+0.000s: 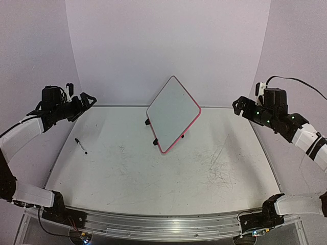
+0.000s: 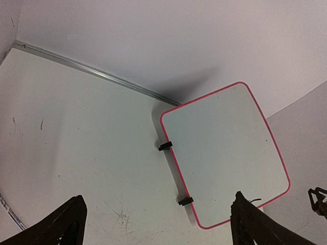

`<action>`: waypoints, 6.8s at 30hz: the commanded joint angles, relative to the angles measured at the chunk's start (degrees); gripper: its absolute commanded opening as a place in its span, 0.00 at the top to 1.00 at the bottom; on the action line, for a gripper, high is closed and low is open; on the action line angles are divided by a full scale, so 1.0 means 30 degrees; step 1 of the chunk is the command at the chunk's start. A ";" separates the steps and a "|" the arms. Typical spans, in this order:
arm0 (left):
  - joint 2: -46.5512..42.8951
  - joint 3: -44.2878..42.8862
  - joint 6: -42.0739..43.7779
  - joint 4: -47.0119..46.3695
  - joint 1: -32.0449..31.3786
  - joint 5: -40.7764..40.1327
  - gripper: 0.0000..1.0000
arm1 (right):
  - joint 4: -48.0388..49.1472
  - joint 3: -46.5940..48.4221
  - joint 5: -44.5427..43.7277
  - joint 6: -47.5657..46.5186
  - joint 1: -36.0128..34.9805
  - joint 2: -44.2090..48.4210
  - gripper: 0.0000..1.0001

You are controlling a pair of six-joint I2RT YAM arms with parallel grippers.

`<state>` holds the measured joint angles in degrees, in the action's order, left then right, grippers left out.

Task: Write a sentence on the whiteboard
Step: Move the whiteboard to the center of the board.

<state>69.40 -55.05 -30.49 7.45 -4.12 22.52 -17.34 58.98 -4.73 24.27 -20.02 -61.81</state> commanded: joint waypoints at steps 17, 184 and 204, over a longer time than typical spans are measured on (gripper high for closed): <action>0.7670 -0.1860 0.4219 -0.3241 -0.7857 0.1170 0.18 | 0.2176 -0.0086 0.3169 0.0780 -0.1001 -0.4055 0.02; 1.8341 -1.0663 -0.9231 0.4729 -2.3458 -1.9683 0.93 | 0.2720 -0.4523 0.0810 0.2776 -0.3756 0.0719 0.02; 1.2511 -0.6405 -0.4677 0.3323 -2.3764 -1.8173 0.28 | 0.3114 -0.4395 0.0167 0.2184 -0.4408 -0.0194 0.02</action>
<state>118.31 -76.98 -50.36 19.91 -75.04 -31.75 -9.89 45.19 -2.35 32.60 -32.84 -61.27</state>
